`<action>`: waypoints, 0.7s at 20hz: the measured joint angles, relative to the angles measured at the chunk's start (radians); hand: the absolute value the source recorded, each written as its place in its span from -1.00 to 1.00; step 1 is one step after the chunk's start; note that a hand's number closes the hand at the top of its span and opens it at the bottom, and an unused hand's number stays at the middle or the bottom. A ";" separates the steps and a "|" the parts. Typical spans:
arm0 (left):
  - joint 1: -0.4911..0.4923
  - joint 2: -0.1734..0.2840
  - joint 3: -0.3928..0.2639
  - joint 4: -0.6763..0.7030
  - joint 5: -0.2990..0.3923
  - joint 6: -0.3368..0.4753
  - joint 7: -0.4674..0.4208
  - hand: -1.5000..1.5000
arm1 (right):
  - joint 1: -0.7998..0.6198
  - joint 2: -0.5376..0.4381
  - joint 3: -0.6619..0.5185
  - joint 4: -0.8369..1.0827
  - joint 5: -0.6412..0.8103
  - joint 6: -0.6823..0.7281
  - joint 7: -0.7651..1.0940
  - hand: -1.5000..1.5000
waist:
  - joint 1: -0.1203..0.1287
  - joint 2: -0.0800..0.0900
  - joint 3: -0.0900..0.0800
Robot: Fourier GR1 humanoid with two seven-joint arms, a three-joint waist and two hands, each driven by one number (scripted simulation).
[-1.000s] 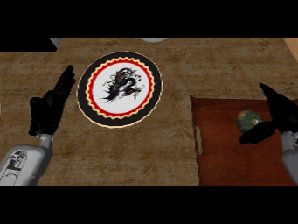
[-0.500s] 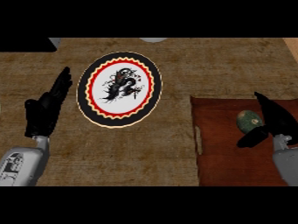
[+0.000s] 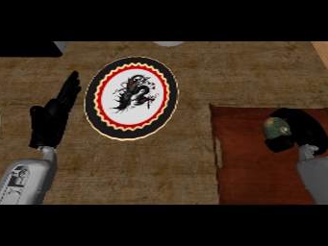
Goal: Pick the squash from the tray and place it in the plate
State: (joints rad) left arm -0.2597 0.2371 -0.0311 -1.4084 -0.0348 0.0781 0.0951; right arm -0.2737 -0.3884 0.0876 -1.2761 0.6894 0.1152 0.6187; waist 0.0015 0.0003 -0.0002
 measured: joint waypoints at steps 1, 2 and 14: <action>-0.001 -0.004 0.001 -0.003 -0.006 -0.001 0.004 0.00 | 0.012 -0.002 -0.006 -0.003 0.010 -0.010 -0.018 1.00 | 0.000 -0.001 -0.001; 0.009 -0.002 0.005 -0.017 -0.009 -0.008 0.007 0.00 | 0.013 0.002 -0.012 0.002 0.022 -0.019 -0.028 1.00 | 0.000 -0.001 -0.001; 0.009 -0.028 0.023 -0.026 -0.035 -0.031 0.013 0.00 | -0.036 0.033 0.048 0.015 0.136 -0.015 -0.158 1.00 | 0.005 0.000 0.000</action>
State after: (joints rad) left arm -0.2510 0.2087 -0.0081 -1.4342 -0.0701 0.0466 0.1081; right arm -0.3100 -0.3555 0.1355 -1.2614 0.8254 0.1004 0.4604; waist 0.0063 0.0004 -0.0004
